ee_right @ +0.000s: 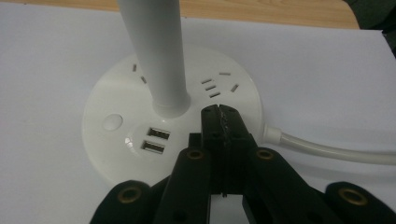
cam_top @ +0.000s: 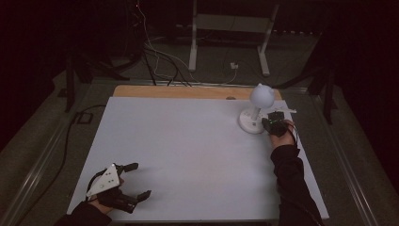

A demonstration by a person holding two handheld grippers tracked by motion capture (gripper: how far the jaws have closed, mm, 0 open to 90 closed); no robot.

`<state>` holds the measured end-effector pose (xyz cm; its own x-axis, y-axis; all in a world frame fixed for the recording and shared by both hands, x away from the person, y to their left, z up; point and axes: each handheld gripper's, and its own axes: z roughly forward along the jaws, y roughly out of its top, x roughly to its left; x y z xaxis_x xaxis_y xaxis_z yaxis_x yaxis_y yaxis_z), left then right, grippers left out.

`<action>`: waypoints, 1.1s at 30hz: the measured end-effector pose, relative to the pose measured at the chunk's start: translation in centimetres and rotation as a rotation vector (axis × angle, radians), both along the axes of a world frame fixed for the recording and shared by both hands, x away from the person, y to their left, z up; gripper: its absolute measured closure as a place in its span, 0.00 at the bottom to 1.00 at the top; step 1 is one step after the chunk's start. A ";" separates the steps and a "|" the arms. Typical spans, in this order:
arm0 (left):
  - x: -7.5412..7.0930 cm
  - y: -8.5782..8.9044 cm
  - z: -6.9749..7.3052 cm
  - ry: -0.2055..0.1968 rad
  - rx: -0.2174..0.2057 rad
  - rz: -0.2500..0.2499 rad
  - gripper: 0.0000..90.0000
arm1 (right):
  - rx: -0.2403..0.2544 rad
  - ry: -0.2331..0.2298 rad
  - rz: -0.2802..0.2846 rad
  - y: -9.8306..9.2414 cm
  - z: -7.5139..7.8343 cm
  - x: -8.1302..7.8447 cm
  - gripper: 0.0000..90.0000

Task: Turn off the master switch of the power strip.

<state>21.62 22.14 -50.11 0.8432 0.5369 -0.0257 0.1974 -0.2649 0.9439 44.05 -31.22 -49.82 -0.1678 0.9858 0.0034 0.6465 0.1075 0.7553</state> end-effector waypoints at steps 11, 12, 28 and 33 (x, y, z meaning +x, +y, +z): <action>0.0 0.0 0.0 0.000 0.000 -0.002 0.00 | -0.038 -0.024 -0.027 0.4 -0.4 -0.1 1.00; 0.0 0.0 0.0 0.001 0.002 -0.001 0.00 | -0.037 -0.024 -0.031 0.4 -0.4 -0.1 1.00; 0.0 -0.1 0.0 -0.001 0.002 -0.006 0.00 | -0.042 -0.018 -0.035 0.6 -0.4 -0.3 1.00; 0.0 -0.1 0.0 0.000 0.002 -0.008 0.00 | -0.054 -0.014 -0.028 0.7 -0.4 -0.6 1.00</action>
<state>21.60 22.03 -50.13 0.8474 0.5303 -0.0247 0.1954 -0.2683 0.9433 43.48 -30.52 -50.22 -0.1393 0.9889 -0.0524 0.6395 0.1303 0.7577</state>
